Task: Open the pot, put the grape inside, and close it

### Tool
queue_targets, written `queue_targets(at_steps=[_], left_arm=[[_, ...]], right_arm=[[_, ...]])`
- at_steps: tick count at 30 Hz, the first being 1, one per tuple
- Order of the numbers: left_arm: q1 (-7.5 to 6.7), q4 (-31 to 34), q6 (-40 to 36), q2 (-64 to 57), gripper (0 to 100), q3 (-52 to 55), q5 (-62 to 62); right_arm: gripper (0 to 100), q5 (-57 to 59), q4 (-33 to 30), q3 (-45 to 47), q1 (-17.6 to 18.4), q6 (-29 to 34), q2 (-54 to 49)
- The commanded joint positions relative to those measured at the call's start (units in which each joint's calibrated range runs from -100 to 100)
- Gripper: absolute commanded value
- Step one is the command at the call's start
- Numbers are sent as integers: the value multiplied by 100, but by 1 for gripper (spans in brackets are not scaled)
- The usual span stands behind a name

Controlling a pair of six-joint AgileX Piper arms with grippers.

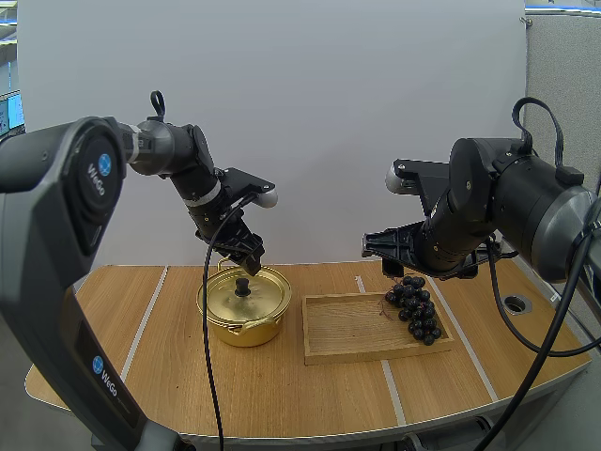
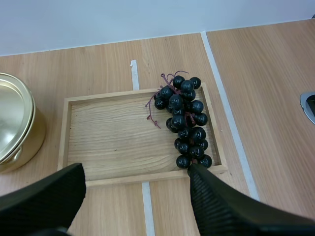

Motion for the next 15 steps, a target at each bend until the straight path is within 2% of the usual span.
queue_targets(at_steps=[1, 7, 15], left_arm=[[-30, 30, 16, 143, 100, -168, 284], [-64, 104, 3, 439, 100, -486, 803], [-263, 774, -329, 705, 100, -538, 856]], right_arm=[[100, 37, 0, -49, -15, -47, -36], [100, 37, 0, -49, -15, -47, -36], [100, 37, 0, -49, -15, -47, -36]])
